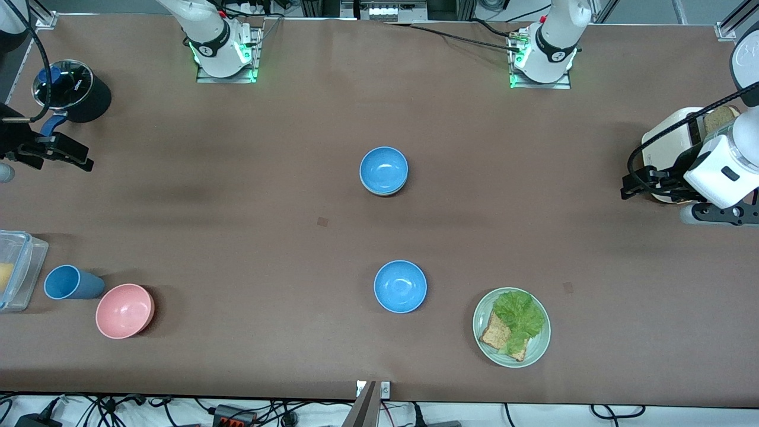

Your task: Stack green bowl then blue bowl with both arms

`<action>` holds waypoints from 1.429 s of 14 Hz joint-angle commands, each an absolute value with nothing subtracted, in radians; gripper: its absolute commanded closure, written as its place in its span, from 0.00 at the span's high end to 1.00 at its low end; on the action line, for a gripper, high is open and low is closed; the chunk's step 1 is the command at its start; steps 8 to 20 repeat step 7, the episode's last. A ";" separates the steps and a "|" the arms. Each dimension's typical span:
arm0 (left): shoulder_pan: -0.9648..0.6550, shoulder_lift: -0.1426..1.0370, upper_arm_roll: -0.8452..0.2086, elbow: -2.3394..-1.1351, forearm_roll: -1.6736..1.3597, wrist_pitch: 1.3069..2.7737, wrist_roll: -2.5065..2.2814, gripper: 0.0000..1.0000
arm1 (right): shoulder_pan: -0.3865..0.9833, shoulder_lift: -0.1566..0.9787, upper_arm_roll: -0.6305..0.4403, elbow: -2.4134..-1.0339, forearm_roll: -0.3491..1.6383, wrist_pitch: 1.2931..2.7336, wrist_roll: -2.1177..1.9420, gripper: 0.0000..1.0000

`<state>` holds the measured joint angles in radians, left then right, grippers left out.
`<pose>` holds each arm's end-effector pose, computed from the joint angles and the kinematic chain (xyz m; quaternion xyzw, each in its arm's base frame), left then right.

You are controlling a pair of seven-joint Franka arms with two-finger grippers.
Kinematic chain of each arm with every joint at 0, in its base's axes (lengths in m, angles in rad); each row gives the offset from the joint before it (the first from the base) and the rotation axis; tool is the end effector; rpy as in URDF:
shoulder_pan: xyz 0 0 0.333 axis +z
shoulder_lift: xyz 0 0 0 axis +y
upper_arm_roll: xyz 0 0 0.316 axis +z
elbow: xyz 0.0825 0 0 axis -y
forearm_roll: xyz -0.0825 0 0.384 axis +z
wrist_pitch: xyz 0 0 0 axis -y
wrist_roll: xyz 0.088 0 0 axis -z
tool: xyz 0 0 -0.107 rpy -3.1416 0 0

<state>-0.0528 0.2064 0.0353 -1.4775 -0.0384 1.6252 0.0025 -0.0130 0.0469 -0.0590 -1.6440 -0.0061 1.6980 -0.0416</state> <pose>0.6177 -0.0168 0.5522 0.9994 -0.0087 -0.0294 0.0153 0.5756 -0.0414 0.5744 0.9999 -0.0148 0.0033 0.0046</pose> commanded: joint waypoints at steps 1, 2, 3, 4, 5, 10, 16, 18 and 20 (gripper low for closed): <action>-0.051 0.219 0.031 -1.445 -0.051 1.588 -0.003 1.00 | -0.017 0.037 -0.058 -1.652 -0.008 1.694 -0.052 1.00; -0.051 0.219 0.031 -1.445 -0.051 1.588 -0.006 1.00 | -0.017 0.037 -0.058 -1.652 -0.008 1.694 -0.052 1.00; -0.051 0.219 0.031 -1.445 -0.051 1.588 -0.006 1.00 | -0.017 0.037 -0.058 -1.652 -0.006 1.694 -0.054 1.00; -0.052 0.219 0.031 -1.443 -0.051 1.588 -0.009 1.00 | -0.017 0.037 -0.058 -1.652 -0.008 1.694 -0.057 1.00; -0.052 0.219 0.031 -1.445 -0.052 1.588 -0.011 1.00 | -0.017 0.037 -0.058 -1.652 -0.008 1.694 -0.055 1.00; -0.052 0.219 0.031 -1.445 -0.052 1.586 -0.012 1.00 | -0.017 0.037 -0.058 -1.651 -0.008 1.694 -0.055 1.00; -0.052 0.219 0.031 -1.445 -0.052 1.586 -0.012 1.00 | -0.017 0.037 -0.058 -1.651 -0.008 1.694 -0.055 1.00; -0.052 0.219 0.031 -1.445 -0.052 1.586 -0.012 1.00 | -0.017 0.037 -0.058 -1.651 -0.008 1.694 -0.055 1.00; -0.052 0.219 0.031 -1.445 -0.052 1.586 -0.012 1.00 | -0.017 0.037 -0.058 -1.651 -0.008 1.694 -0.055 1.00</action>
